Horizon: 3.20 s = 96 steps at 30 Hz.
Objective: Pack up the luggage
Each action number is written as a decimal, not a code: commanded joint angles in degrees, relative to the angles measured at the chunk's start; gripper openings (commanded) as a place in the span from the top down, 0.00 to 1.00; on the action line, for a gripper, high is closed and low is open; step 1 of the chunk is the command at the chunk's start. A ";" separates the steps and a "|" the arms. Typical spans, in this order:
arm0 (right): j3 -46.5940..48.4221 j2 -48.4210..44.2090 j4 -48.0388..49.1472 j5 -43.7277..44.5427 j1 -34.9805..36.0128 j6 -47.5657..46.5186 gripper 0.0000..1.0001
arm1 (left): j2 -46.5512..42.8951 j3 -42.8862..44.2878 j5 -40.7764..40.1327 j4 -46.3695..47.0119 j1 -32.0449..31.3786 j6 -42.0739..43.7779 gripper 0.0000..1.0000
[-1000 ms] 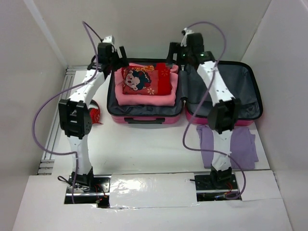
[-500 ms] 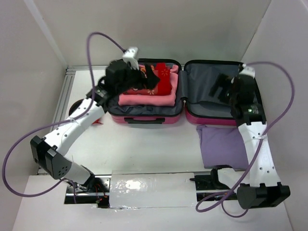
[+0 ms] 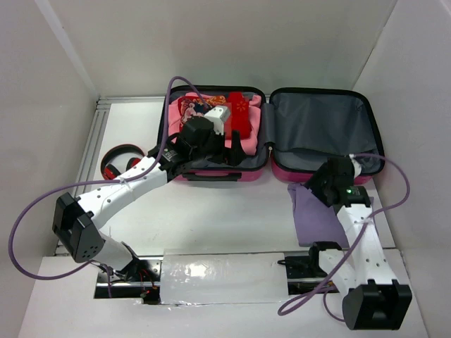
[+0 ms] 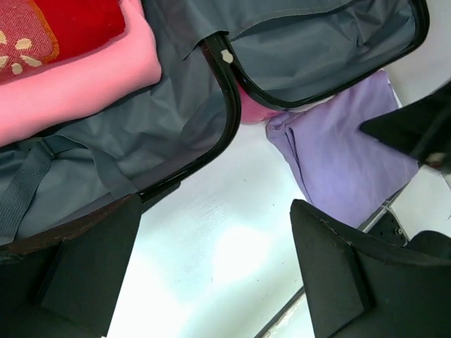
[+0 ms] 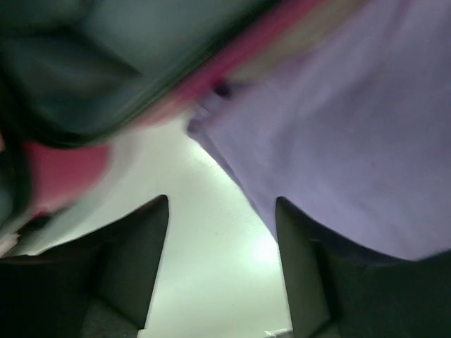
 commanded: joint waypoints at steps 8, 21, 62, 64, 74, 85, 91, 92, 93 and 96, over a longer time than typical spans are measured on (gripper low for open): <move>-14.74 2.11 9.55 4.85 -0.16 10.93 0.81 | -5.56 -2.00 -5.39 0.25 0.67 1.15 0.00; -21.24 12.66 19.38 4.33 3.53 14.60 1.00 | -7.23 -6.13 -5.39 0.24 2.34 0.62 0.00; 16.10 53.02 25.73 10.83 63.83 37.85 1.00 | -32.62 -23.71 -12.09 -4.24 17.44 -2.28 0.00; 16.11 50.21 24.32 11.54 65.23 35.03 1.00 | -32.63 -22.32 -7.70 -5.38 19.03 -1.67 0.00; 6.38 18.25 13.52 12.58 62.43 20.34 0.35 | -35.79 -31.14 9.46 -6.97 20.27 -6.49 0.00; -14.47 0.79 12.63 4.51 45.47 13.50 0.17 | -35.10 -50.78 4.55 9.28 7.80 -19.77 0.02; -17.29 6.06 16.05 0.38 35.89 5.77 0.08 | -27.19 -52.71 -3.80 15.60 0.32 -23.28 0.02; -17.29 6.07 16.84 -0.50 33.70 4.88 0.07 | -26.49 -53.93 -4.68 16.49 -0.21 -23.81 0.02; -17.29 6.07 17.72 -2.59 32.55 3.74 0.06 | -25.70 -54.47 -5.38 17.20 -0.73 -24.34 0.02; -14.93 8.16 18.34 -3.84 28.24 1.45 0.03 | -22.97 -55.87 -7.23 19.66 -0.74 -25.57 0.03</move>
